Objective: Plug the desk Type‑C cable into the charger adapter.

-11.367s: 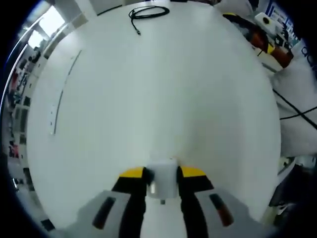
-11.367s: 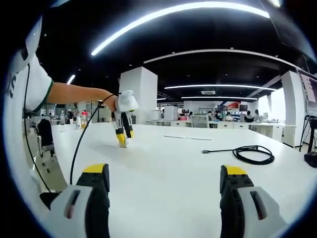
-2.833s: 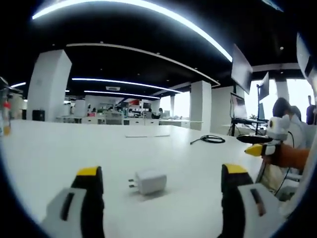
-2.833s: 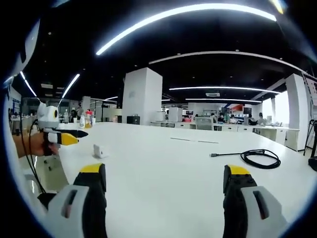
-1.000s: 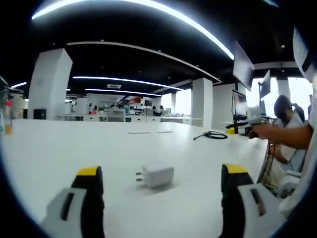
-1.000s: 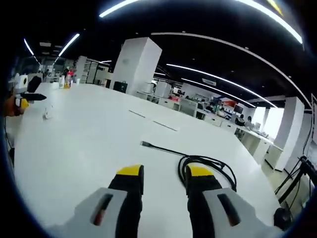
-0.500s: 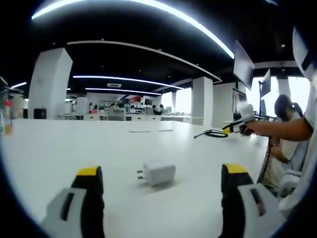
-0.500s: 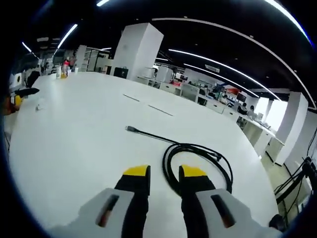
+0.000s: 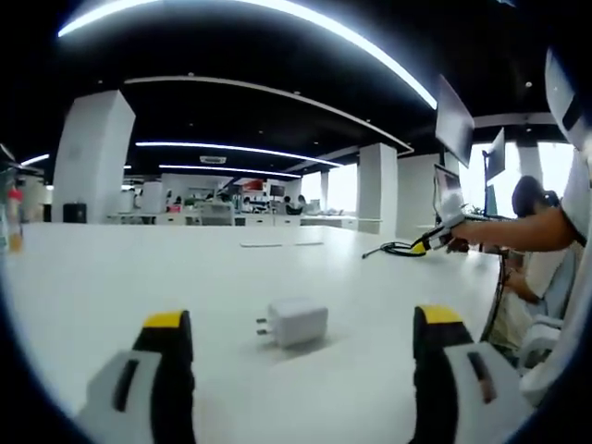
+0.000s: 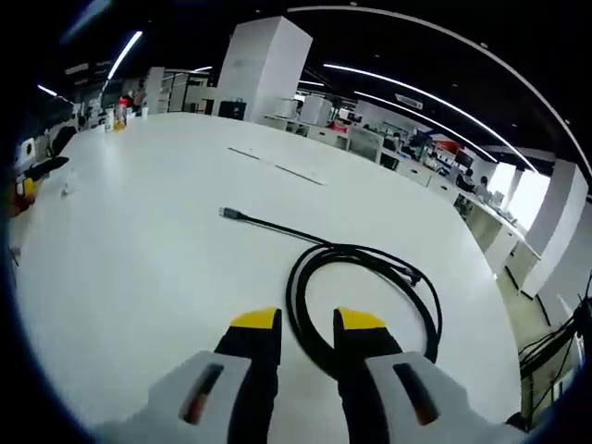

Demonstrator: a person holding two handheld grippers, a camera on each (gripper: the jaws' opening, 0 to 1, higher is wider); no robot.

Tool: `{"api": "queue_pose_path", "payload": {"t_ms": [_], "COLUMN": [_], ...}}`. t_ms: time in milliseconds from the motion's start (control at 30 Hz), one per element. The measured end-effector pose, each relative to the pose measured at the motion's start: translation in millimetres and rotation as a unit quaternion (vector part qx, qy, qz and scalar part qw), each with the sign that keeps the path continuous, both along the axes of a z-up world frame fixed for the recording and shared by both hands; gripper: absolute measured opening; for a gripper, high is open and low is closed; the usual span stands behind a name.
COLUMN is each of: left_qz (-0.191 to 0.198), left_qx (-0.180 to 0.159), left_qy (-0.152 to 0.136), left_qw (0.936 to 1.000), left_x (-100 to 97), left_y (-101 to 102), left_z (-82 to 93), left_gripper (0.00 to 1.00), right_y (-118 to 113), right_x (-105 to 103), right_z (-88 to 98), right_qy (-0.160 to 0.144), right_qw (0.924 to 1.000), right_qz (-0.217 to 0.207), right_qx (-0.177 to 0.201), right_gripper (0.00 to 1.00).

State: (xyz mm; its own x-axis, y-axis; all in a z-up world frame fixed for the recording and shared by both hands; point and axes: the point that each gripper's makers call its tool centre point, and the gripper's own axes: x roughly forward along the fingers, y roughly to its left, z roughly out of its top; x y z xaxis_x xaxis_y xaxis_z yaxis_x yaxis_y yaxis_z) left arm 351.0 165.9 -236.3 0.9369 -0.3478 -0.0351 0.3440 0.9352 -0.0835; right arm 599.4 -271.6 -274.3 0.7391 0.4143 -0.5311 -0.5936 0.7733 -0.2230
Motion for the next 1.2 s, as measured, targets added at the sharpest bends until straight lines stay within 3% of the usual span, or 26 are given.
{"api": "queue_pose_path", "payload": {"t_ms": [633,867,1100,1200], "left_qz": [-0.003,-0.003,-0.002,-0.001], "left_qx": [0.018,0.023,0.028,0.028], "left_qy": [-0.006,-0.005,-0.004,-0.006], "left_qw": [0.9998,0.9997,0.9996,0.9996], "left_x": [0.8,0.9,1.0,0.9], "left_y": [-1.6,-0.7,-2.2,-1.8], "left_z": [4.0,4.7,7.2,8.9], "left_gripper": [1.00,1.00,1.00,1.00], "right_y": [2.9,0.6,0.0,7.6], "right_x": [4.3,9.7,-1.3,-5.8], "right_z": [-17.6,-19.4,-19.5,-20.5], "right_qy": [0.083,0.088,0.072,0.071], "right_qw": [0.9964,0.9956,0.9884,0.9873], "right_qz": [0.016,0.031,0.075,0.075], "right_qx": [0.008,-0.008,-0.110,-0.121], "right_gripper": [0.12,0.09,0.05,0.04]}}
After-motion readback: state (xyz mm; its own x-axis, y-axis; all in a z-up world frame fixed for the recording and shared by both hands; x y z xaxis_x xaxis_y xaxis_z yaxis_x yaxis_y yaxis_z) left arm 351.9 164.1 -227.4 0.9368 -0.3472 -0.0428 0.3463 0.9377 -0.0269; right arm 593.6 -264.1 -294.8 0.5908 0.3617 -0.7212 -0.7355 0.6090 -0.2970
